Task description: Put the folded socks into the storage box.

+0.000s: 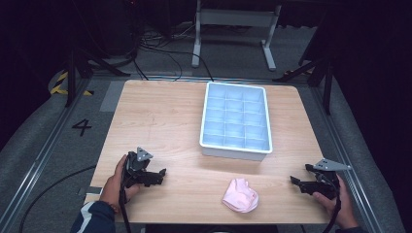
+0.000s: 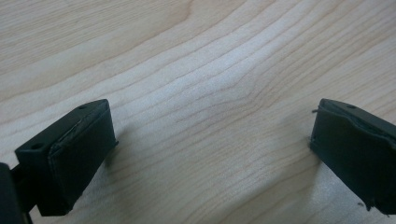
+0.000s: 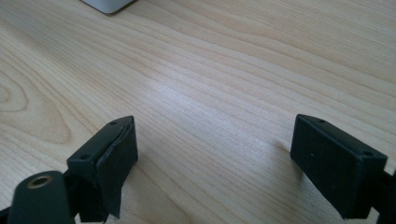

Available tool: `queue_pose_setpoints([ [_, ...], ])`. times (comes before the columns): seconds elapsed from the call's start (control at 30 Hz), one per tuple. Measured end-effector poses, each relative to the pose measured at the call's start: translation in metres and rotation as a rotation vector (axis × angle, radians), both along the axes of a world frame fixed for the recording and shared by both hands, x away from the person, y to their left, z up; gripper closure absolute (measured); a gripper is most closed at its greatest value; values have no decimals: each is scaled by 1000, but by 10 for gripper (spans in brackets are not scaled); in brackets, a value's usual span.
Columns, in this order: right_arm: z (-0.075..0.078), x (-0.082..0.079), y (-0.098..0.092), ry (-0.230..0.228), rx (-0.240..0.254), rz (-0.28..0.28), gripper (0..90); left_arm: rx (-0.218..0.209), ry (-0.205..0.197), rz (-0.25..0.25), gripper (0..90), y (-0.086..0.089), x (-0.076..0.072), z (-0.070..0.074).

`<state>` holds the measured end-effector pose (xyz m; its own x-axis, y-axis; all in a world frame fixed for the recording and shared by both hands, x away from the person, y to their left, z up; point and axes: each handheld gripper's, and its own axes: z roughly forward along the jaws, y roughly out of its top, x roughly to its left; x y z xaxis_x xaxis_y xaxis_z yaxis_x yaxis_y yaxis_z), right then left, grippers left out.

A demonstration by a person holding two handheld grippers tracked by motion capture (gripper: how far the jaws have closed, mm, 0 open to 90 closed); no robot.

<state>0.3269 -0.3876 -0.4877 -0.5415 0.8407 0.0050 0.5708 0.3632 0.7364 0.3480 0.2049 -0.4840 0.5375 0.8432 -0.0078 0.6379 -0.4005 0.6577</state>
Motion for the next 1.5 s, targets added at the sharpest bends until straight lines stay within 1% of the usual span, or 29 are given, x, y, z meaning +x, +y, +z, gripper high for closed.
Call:
queue_pose_setpoints([
  [0.07, 0, 0, 0, -1, -1, 0, 154, 6, -5, -49, 2, 2, 4, 0],
  [0.1, 0, 0, 0, -3, -1, 1, 155, 6, -1, -58, 2, 1, 5, 0],
  [0.13, 0, 0, 0, -2, 0, 0, 155, 3, -2, -65, 2, 0, 6, 0],
  [0.17, 0, 0, 0, -1, -1, 1, 155, 18, -9, -68, 2, 0, 7, 1],
  [0.2, 0, 0, 0, -1, 0, 1, 154, 10, -1, -63, 2, -1, 6, 0],
  [0.33, 0, 0, 0, 0, -1, -2, 154, 10, -6, -79, 3, 1, 5, 0],
  [0.37, 0, 0, 0, 0, -1, -3, 154, 4, 5, -76, 3, 1, 4, 0],
  [0.4, 0, -1, 0, 2, -2, -4, 154, 8, -2, -92, 3, 2, 3, 0],
  [0.43, 0, 0, 0, 2, -2, -4, 153, 12, 2, -103, 3, 3, 3, 1],
  [0.47, 0, 0, 0, 2, -3, -3, 151, 2, 1, -104, 3, 3, 1, 0],
  [0.57, 0, 0, 0, 3, -2, -2, 150, 7, 1, -111, 3, 5, 0, 0],
  [0.6, 0, 0, 0, 2, -2, 2, 149, -4, 5, -103, 3, 4, 0, 0],
  [0.8, 0, 0, 0, 4, -3, 11, 150, -2, 4, -122, 2, 6, 0, 0],
  [0.9, 0, 0, 0, 0, 0, 7, 152, -2, 3, -122, 2, 6, 0, 0],
  [1.0, 0, 0, 0, 0, 4, 13, 172, -3, 3, -122, 2, 6, 0, 0],
  [1.07, 0, 1, -1, -10, 4, 13, 223, -1, 5, -124, 2, 6, 0, 0],
  [1.2, 1, 3, 0, -9, 11, 4, 220, 1, 4, -129, 1, 6, 0, 0],
  [1.3, 0, 4, 0, -10, 6, -7, 214, 0, 2, -134, 2, 7, 0, 0],
  [1.5, 0, 4, -1, -9, 6, 3, 206, 0, 3, -138, 1, 7, 1, 0],
])
